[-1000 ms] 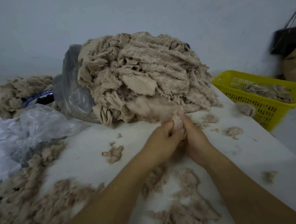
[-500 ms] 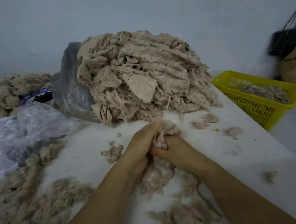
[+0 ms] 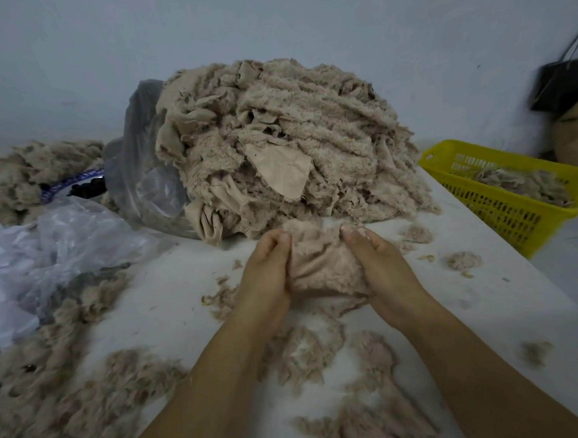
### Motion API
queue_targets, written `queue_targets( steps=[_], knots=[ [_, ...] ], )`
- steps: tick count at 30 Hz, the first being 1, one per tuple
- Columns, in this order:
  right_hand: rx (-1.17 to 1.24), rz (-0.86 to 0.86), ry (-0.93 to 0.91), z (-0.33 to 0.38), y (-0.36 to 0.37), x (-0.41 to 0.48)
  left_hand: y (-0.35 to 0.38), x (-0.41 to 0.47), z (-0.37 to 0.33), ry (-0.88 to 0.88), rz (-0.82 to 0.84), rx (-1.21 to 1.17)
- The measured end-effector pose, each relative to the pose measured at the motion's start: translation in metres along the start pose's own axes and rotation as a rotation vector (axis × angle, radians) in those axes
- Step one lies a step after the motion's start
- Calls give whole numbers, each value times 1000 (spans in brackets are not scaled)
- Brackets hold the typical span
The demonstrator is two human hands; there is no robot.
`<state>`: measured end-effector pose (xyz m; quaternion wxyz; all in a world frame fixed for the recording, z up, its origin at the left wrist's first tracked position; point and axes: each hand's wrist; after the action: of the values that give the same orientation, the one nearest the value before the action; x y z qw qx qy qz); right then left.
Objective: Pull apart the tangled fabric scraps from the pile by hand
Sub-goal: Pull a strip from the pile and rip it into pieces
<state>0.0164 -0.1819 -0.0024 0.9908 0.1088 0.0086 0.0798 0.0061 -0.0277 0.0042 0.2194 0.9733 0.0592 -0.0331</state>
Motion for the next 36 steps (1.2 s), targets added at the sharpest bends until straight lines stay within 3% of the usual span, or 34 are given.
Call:
queue_targets(
  steps=[4, 7, 11, 16, 18, 21, 22, 24, 26, 28, 30, 32, 34, 36],
  knots=[
    [-131, -47, -55, -1, 3, 0, 6, -12, 8, 133, 242, 587],
    [-219, -90, -54, -1, 5, 1, 6, -8, 13, 181, 180, 737],
    [-206, -201, 10, 3, -2, 4, 3, -4, 6, 3, 129, 235],
    [42, -314, 36, 11, -14, 8, -11, 4, -14, -177, 68, -378],
    [47, -226, 13, 14, -21, 7, -19, 7, -18, -150, -24, -429],
    [-216, 208, -1, 16, -17, -1, -18, 4, -14, -134, -34, -444],
    [-344, 276, -2, 13, -14, -3, -16, 2, -12, -117, -19, -495],
    [-487, 209, -20, 9, -7, -4, -15, 1, -10, -94, 37, -579],
    [-438, 131, -81, 5, -4, -2, -14, -1, -9, -117, 117, -593],
    [-445, 204, -82, 2, 0, -4, -12, -2, -6, -142, 164, -576],
    [-544, 285, -70, -5, 5, -4, -9, -2, -1, -149, 100, -524],
    [-644, 238, -104, -4, 8, -4, -10, -1, -2, -151, 81, -553],
    [-588, 144, -108, 1, 6, -3, -13, 0, -6, -115, 82, -596],
    [-357, 81, -50, 5, 0, -3, -14, 2, -7, -120, -50, -505]
  ],
)
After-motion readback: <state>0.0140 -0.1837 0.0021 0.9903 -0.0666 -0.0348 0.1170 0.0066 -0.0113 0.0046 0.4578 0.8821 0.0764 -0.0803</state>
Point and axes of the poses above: each hand's wrist, its own x-axis towards the middle knuckle, its own y-axis out of the palm, z = x × y, and after that the axes turned 1 degree about z, right-handed
